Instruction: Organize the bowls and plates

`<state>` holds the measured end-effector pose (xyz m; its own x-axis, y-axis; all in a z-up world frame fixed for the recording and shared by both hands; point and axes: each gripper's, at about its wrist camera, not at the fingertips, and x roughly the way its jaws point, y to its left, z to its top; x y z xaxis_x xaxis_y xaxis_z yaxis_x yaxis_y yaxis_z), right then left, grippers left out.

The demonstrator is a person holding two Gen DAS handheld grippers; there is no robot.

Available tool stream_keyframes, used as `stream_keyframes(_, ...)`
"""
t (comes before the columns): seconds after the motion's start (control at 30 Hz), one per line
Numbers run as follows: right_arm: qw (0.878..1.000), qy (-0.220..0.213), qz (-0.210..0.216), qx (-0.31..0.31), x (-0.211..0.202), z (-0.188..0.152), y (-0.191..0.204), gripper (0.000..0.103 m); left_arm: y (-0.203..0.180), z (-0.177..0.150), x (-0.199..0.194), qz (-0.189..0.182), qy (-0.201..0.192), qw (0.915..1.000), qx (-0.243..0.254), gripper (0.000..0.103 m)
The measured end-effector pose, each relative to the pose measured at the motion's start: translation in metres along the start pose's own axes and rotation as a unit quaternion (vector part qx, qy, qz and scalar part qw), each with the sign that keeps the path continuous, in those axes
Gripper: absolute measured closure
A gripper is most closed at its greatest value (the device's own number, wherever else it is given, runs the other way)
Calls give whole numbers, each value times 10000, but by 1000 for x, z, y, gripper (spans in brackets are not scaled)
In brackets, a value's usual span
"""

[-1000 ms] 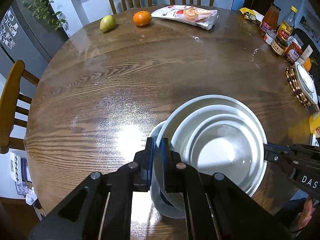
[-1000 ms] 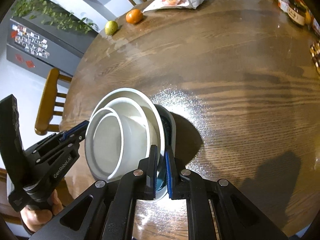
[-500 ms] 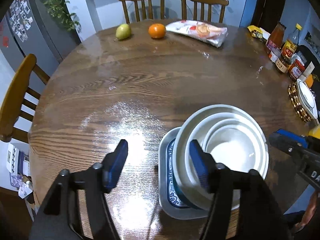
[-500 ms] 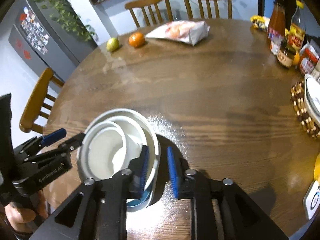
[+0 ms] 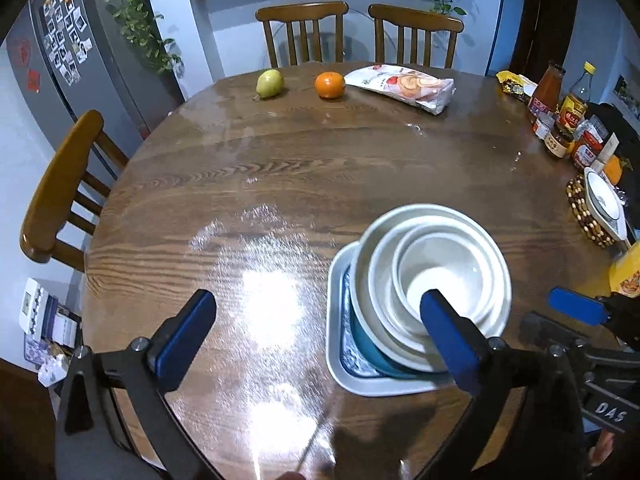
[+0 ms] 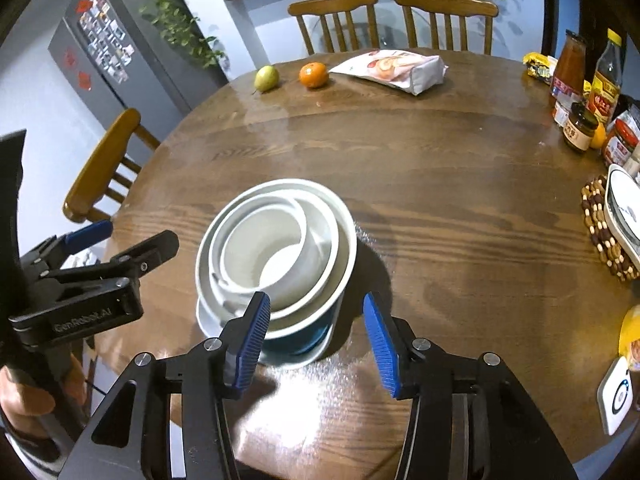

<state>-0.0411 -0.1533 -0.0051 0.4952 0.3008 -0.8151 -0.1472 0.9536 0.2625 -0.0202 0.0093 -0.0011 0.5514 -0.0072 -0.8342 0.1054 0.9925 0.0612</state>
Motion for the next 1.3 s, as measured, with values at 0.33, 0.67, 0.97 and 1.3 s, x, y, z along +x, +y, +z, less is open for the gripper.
stream_keyframes(0.33,9997,138,67,-174,5,-19,11,53,-6,-16,-13,-30,122,9999,-17,1)
stream_keyframes(0.67,9993,140,121,-329,1,-26,21,53,-12,-25,-25,-36,56,10000,-52,1)
stream_keyframes(0.97,9990,161,146,-385,1,-28,26,53,-13,-29,-26,-30,39,10000,-45,1)
stream_keyframes(1.3,9990,177,124,-384,5,-27,30,53,-12,-29,-20,1,81,10000,-37,1)
